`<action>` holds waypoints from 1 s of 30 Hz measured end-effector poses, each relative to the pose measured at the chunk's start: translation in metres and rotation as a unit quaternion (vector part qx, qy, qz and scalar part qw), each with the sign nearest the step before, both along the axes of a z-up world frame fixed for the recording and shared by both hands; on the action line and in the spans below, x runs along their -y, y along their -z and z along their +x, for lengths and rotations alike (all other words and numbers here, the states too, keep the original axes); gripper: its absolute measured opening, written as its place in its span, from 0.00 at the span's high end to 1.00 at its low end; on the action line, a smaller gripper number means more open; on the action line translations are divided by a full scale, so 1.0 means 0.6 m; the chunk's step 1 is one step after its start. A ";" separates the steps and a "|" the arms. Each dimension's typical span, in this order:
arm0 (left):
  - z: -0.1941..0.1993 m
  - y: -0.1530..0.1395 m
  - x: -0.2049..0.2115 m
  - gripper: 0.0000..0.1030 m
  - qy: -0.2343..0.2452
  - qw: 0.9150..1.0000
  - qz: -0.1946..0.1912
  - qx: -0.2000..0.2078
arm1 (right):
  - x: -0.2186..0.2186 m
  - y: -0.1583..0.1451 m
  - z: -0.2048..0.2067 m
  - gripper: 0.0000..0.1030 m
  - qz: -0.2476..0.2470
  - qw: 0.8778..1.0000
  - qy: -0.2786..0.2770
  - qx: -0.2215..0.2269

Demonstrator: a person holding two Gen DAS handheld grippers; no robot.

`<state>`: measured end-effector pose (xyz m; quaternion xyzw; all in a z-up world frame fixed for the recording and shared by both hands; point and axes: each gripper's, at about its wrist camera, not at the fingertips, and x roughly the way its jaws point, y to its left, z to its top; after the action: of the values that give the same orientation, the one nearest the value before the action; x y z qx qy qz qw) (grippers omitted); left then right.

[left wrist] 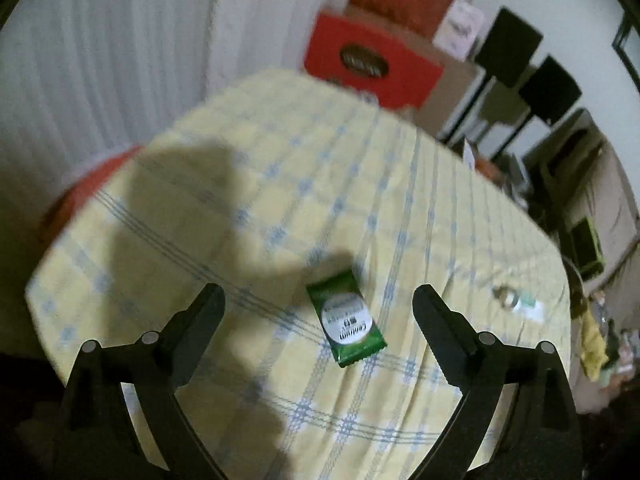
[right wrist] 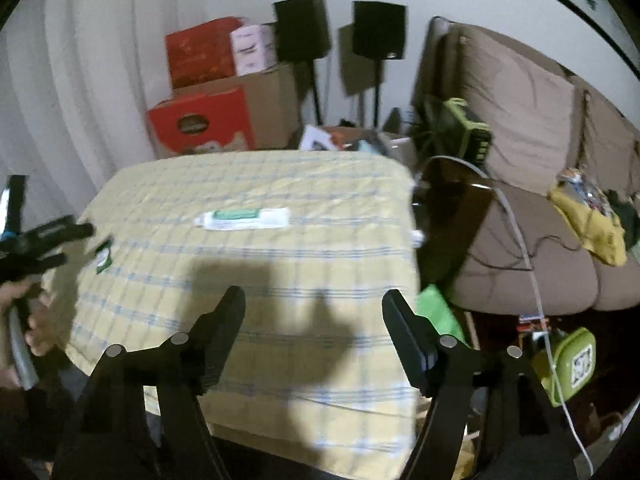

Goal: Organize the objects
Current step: 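Lower the left gripper onto the green snack packet on the table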

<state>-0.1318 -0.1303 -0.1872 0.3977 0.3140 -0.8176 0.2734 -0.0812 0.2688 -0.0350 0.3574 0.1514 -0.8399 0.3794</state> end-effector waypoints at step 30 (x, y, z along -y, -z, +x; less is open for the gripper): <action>0.057 -0.014 0.057 0.78 0.014 0.997 0.053 -0.053 | -0.065 0.068 -0.049 0.27 -0.016 0.998 0.039 0.050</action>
<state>-0.0976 -0.1647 -0.1787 0.3724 0.3655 -0.8234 0.2231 -0.1103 0.3077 -0.0759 0.3988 0.1045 -0.8373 0.3591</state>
